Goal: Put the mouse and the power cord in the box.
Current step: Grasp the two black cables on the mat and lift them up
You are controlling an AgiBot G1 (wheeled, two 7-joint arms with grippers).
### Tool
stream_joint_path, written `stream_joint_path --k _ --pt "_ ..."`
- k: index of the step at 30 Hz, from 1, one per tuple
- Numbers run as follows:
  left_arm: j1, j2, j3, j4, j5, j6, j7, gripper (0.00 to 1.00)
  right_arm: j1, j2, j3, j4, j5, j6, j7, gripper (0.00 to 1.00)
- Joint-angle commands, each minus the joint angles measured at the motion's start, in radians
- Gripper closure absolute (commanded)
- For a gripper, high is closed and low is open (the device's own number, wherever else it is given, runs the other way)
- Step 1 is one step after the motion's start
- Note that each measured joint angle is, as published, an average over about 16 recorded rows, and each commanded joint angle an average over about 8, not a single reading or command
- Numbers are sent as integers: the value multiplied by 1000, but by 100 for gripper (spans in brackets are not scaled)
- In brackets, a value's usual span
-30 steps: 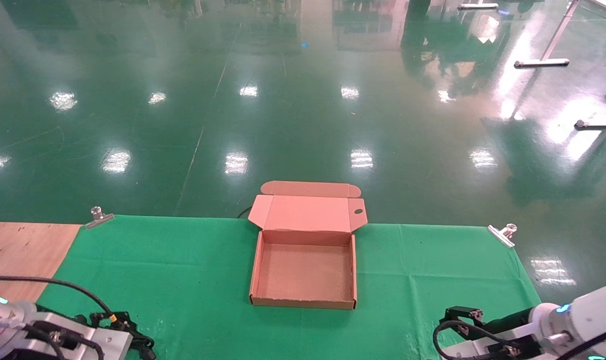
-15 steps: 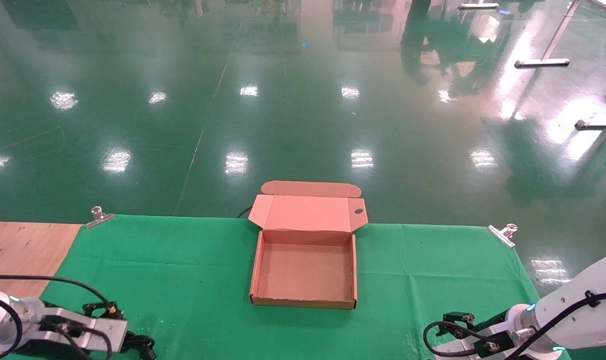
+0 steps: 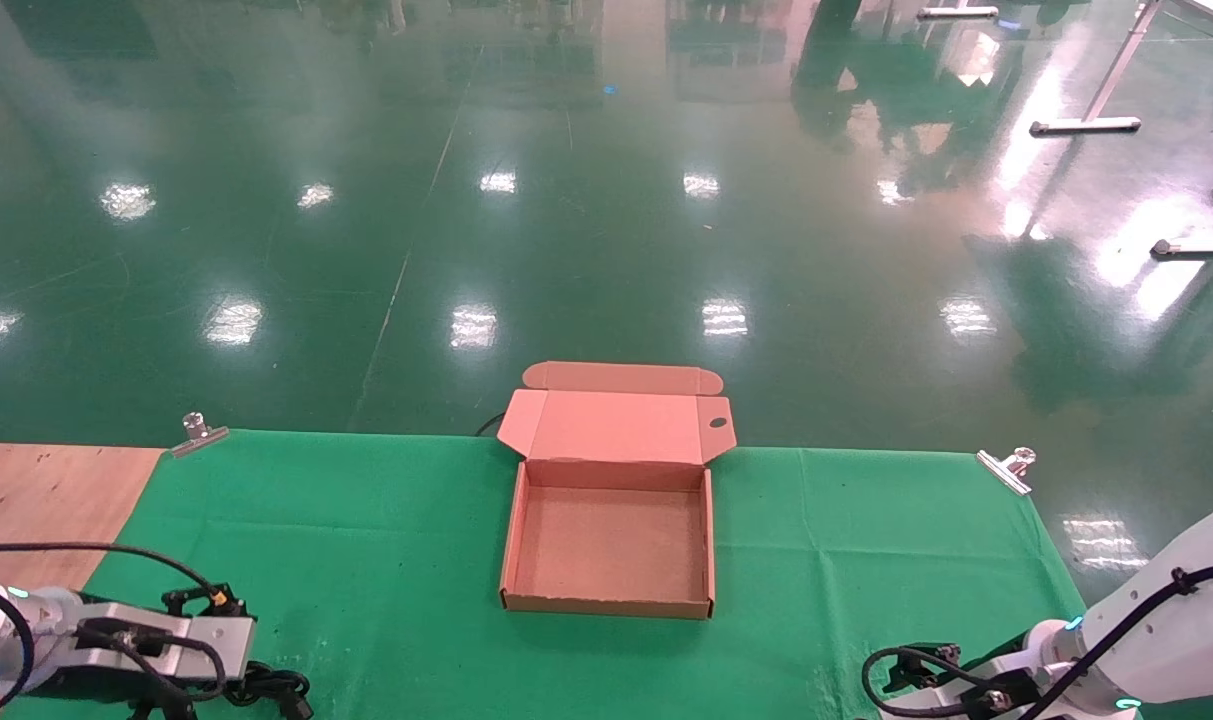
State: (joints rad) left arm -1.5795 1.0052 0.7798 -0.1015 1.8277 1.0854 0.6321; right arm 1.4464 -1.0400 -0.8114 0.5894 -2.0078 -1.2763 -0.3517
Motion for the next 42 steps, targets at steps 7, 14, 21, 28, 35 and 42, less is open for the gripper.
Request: stream_joint_path --k 7,14,21,28,35,42 --pt "-16 19 -3 47 -2 -39 25 100 23 -9 4 -82 6 13 -52 100" --pt "-18 32 0 72 1 -45 34 100 38 -21 8 -139 15 20 -88 100" --pt "-13 36 1 88 4 -34 42 100 46 -30 12 -183 24 24 -122 100" --pt "-6 40 1 97 4 -31 44 100 49 -35 13 -215 26 29 -147 100" --pt "-8 38 0 97 2 -33 49 100 59 -41 13 -239 27 31 -162 100" --pt "-44 30 5 95 9 18 52 100 96 -32 27 -233 49 0 -175 100"
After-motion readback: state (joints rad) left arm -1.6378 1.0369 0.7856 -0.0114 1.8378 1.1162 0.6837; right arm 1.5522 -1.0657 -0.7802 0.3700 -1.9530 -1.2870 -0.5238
